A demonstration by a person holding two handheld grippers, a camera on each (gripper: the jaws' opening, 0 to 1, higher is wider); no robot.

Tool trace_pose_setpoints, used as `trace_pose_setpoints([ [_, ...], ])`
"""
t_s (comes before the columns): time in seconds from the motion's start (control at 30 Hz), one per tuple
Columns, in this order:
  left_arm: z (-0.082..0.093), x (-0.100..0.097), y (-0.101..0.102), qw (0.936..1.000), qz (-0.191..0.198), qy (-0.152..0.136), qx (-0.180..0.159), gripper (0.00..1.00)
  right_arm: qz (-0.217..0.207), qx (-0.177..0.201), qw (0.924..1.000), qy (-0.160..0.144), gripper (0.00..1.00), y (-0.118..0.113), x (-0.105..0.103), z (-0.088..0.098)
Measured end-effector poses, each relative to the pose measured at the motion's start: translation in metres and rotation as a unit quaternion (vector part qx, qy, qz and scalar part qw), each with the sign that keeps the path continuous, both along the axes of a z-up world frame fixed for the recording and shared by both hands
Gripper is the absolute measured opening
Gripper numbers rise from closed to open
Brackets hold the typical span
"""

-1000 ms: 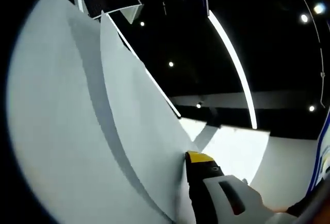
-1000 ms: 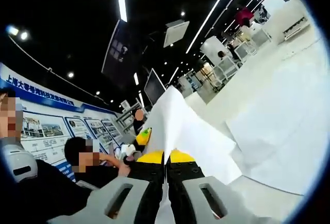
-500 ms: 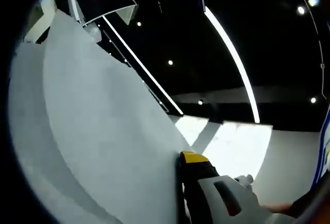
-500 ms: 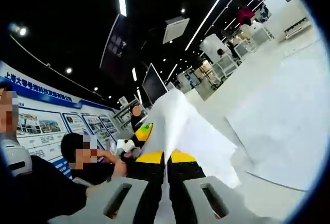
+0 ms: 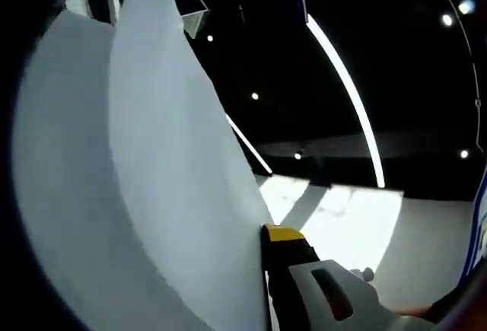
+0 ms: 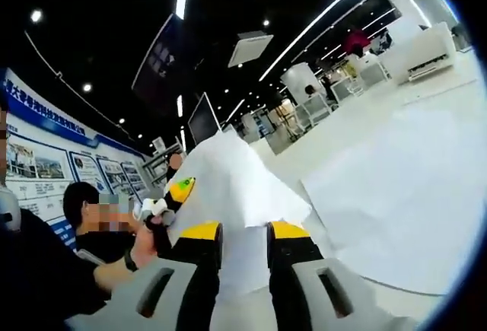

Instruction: Organize the stack of printing papers by aligning and flattening the scattered papers on the table

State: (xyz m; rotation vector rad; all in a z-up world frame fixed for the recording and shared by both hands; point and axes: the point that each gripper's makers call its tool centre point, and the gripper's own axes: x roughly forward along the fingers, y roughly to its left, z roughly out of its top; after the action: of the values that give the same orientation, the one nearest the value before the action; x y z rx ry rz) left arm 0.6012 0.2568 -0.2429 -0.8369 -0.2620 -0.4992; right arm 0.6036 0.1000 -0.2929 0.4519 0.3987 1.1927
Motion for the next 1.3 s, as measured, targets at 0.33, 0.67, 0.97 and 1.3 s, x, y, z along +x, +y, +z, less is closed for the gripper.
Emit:
trace_pose_setpoints([
  [0.33, 0.0, 0.001, 0.001, 1.0, 0.004, 0.001, -0.003, 0.06, 0.025, -0.004, 0.9997, 0.001, 0.18, -0.002, -0.015, -0.002],
  [0.67, -0.001, 0.002, 0.002, 1.0, 0.003, 0.0, -0.007, 0.07, 0.009, -0.01, 0.9999, -0.007, 0.18, -0.008, -0.009, -0.004],
  [0.97, -0.001, 0.003, 0.004, 1.0, 0.001, 0.0, -0.01, 0.07, -0.003, -0.002, 0.9999, -0.011, 0.26, -0.011, -0.005, -0.003],
  [1.3, -0.002, 0.004, 0.006, 0.9999, 0.001, 0.0, -0.01, 0.07, -0.033, 0.012, 0.9994, -0.007, 0.42, -0.019, 0.004, 0.0],
])
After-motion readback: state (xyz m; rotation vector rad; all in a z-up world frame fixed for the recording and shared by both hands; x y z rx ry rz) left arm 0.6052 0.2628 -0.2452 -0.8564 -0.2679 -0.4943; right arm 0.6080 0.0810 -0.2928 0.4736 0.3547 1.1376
